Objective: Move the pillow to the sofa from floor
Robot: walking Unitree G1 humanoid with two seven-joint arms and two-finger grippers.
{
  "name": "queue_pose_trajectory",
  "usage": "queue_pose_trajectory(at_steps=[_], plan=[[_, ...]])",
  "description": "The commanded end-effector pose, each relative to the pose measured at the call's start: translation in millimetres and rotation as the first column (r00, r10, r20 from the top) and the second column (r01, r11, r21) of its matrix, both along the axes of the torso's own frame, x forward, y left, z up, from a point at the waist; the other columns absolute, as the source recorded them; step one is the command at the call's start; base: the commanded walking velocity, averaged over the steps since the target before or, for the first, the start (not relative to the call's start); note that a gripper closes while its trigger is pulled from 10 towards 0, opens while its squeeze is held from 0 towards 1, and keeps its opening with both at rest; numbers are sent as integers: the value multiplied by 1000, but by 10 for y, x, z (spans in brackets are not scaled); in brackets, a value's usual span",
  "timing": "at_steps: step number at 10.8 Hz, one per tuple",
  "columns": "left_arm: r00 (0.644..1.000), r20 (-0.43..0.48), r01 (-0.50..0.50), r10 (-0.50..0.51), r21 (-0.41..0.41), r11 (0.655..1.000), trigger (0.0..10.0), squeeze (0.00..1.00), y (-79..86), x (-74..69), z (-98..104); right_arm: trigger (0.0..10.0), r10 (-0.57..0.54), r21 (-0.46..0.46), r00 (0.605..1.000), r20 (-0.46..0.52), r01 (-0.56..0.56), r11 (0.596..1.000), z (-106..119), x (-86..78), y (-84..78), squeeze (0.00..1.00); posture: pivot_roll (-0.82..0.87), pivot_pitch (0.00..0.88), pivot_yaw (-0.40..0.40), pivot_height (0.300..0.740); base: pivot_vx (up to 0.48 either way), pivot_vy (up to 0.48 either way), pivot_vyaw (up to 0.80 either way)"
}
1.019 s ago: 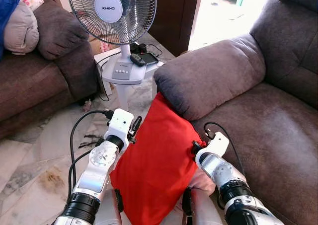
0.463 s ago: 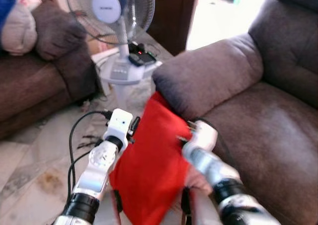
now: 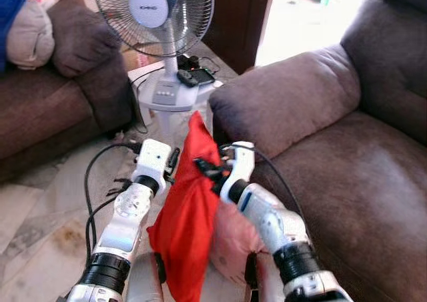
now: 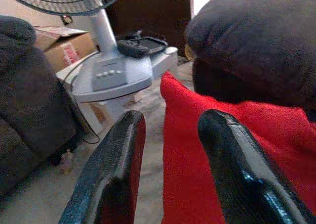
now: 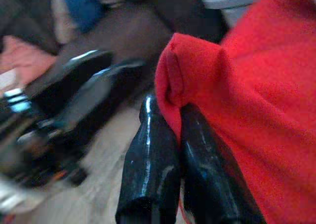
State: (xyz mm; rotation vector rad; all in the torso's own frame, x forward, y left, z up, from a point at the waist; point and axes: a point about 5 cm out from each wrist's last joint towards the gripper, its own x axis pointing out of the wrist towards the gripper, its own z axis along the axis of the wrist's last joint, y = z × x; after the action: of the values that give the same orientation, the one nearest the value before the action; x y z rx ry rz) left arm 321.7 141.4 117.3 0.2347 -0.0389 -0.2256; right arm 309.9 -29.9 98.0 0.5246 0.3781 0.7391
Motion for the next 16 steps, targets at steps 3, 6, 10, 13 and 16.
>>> queue_pose_trajectory(at_steps=[3,6,10,13,16], plan=[[996,63,-54,56,-23,998,10000,0,58,55,108,10000,163,155,948,274,-211,965,569,-158,177,0,45,20,-48,570,0,0,0],[991,98,-84,89,-52,995,10000,0,90,82,173,10000,243,212,882,403,-349,913,839,-300,281,0,48,4,-47,570,0,0,0],[991,101,-75,88,-125,989,10000,0,93,74,179,10000,-50,-47,947,317,68,997,476,71,-196,0,52,0,-45,570,0,0,0],[986,29,-147,164,-311,939,10000,0,265,81,177,10000,-262,-181,939,224,304,935,146,85,-651,0,56,12,-45,570,0,0,0],[976,-18,-199,217,-471,859,10000,1000,576,76,174,10000,-302,-231,925,231,353,907,71,106,-908,0,54,21,-45,570,0,0,0]])
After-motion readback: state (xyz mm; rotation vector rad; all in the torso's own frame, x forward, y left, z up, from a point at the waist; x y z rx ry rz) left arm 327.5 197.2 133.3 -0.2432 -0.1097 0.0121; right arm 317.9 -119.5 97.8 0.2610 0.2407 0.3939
